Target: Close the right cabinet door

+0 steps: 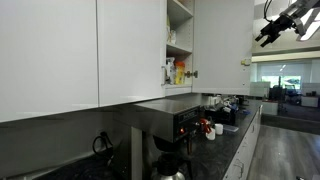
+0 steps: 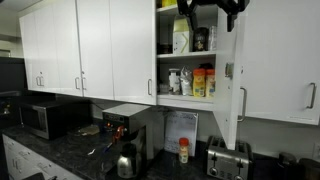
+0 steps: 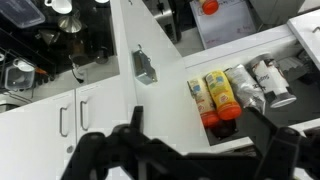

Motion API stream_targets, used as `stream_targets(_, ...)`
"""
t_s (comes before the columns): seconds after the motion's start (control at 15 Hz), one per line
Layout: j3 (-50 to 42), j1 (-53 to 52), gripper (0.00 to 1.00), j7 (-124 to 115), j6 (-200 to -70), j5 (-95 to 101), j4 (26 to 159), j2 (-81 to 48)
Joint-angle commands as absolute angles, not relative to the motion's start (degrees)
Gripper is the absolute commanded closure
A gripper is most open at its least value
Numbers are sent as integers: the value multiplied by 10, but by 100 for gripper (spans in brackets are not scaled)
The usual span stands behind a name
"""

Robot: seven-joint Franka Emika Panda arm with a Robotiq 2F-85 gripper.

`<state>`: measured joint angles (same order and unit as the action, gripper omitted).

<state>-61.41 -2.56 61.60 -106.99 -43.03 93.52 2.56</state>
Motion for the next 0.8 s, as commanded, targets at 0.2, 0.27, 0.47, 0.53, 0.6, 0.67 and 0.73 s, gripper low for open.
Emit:
stream_targets(0.2,-568,39,0,627,-1021,-460,908,-11)
stream_targets(0.27,-568,40,0,626,-1021,-460,905,-13)
stream_targets(0.47,-568,40,0,626,-1019,-459,904,-14)
stream_targets(0.53,-569,40,0,626,-1019,-459,904,-14)
stream_targets(0.6,-569,40,0,626,-1018,-459,903,-14)
stream_targets(0.67,-559,48,0,629,-1021,-459,902,-18)
stream_targets(0.73,-541,66,0,632,-1021,-461,901,-22)
